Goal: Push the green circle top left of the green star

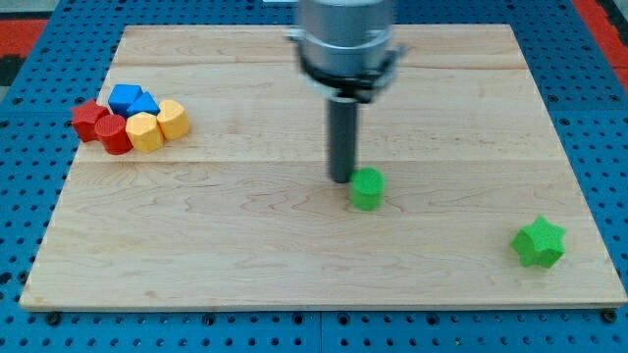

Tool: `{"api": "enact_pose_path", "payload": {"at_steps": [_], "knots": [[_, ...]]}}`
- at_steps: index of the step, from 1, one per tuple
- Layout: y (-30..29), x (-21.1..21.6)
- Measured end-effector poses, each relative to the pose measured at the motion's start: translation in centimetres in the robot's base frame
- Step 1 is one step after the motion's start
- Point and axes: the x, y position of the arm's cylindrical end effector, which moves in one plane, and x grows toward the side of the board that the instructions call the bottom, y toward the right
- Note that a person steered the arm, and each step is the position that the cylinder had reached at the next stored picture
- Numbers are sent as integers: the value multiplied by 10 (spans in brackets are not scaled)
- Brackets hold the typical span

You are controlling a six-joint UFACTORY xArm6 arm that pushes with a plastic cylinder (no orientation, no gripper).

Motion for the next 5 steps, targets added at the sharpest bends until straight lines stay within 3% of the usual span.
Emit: {"api": "enact_pose_path", "payload": {"at_steps": [2,3,5], "knots": [[-74,0],[-55,19],[90,50]]}}
